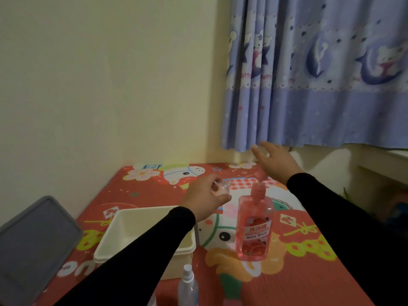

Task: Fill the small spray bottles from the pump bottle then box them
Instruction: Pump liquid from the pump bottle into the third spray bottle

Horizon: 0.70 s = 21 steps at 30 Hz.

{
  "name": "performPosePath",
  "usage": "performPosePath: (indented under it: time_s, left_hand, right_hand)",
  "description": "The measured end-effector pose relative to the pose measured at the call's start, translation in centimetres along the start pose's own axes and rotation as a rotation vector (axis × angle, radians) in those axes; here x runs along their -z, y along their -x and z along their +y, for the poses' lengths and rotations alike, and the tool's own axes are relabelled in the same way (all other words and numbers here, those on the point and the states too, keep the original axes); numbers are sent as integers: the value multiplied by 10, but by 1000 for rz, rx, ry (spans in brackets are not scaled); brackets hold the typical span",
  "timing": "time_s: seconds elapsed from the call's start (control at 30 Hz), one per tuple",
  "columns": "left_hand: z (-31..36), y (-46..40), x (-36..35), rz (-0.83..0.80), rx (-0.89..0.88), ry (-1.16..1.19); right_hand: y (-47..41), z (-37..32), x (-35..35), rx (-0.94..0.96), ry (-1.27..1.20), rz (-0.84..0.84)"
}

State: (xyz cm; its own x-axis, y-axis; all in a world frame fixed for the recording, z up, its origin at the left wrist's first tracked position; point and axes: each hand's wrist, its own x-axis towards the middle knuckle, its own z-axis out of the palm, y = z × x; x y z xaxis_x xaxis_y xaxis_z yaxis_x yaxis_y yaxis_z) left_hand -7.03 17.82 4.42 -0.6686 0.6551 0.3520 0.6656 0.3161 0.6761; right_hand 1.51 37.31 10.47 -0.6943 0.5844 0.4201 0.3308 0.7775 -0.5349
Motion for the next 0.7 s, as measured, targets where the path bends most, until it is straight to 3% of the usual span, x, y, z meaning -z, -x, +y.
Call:
performPosePath:
  time_s: [0.13,0.5,0.7]
  left_hand:
    - [6,-8,-9,-36,-21,-3]
    - [22,-22,-25,-74,-131,-37]
    - [20,-22,-29,-72,-168,-104]
  right_hand:
    - [-14,-1,-4,-52,-59,-87]
    - [-25,4,-24,-141,95,-368]
    - [-28,9,-37,-167,33,-435]
